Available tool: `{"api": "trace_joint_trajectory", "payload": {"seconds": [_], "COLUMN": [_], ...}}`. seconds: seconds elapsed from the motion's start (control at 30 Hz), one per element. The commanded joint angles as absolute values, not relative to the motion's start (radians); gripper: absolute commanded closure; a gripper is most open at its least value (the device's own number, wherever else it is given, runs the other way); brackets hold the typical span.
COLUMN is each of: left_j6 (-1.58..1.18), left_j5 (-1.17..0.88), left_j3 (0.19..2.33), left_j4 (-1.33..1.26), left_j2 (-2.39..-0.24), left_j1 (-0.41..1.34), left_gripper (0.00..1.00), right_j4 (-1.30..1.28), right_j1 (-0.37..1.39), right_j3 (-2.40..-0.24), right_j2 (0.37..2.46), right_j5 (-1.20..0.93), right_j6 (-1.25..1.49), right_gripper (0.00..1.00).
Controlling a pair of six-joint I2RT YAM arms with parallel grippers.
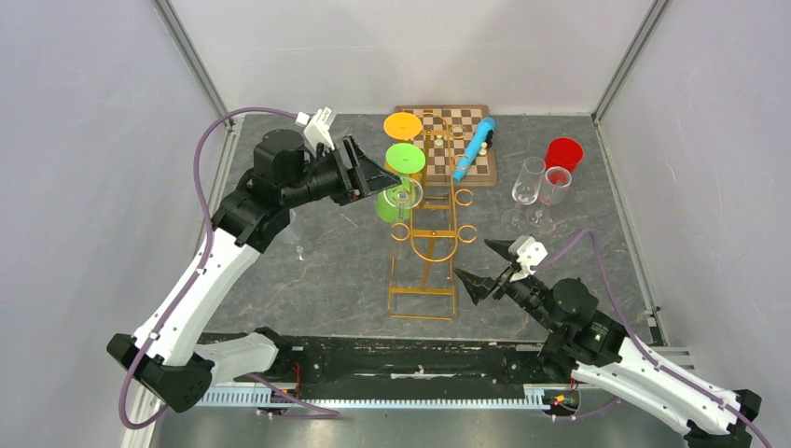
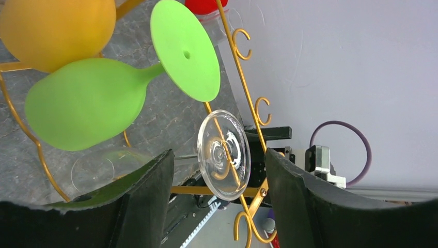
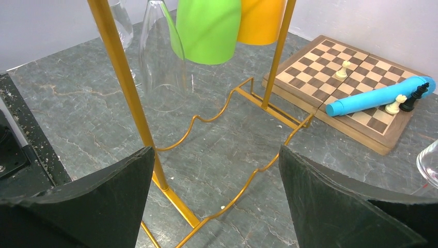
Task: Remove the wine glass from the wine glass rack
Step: Pick up the wine glass from the wine rack.
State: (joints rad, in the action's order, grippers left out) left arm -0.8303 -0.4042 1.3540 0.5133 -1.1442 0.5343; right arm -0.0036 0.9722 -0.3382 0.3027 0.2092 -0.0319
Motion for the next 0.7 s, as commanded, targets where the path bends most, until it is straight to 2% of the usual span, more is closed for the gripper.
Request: {"api": "trace_joint_trajectory", "payload": {"seconds": [0.0, 0.3, 0.5, 0.67], "left_j6": [-0.869, -0.874, -0.877, -0.877], "left_j5": [-0.472, -0.513, -0.531, -0.541], "left_j3": [1.345, 1.317, 1.312, 1.313], "left_j4": [0.458, 0.441, 0.423, 0.422], "left_j2": [-1.132, -1.14, -1.138, -1.138], "left_j1": [0.528, 0.528, 0.529, 0.528], "left_gripper": [0.31, 0.43, 0.65, 0.78], "right_j4": [0.012, 0.015, 0.009, 0.012], "right_j1": [0.973, 0.974, 0.974, 0.974], "right_j3": [-0.338, -0.335, -0.335, -0.328], "right_j2": [0.287, 0.274, 0.269, 0.263], "right_j5": [0.239, 0.255, 0.261, 0.276], "right_j6": [-0.018, -0.005, -0.004, -0.002], "right_gripper": [0.08, 0.08, 0.08, 0.08]}}
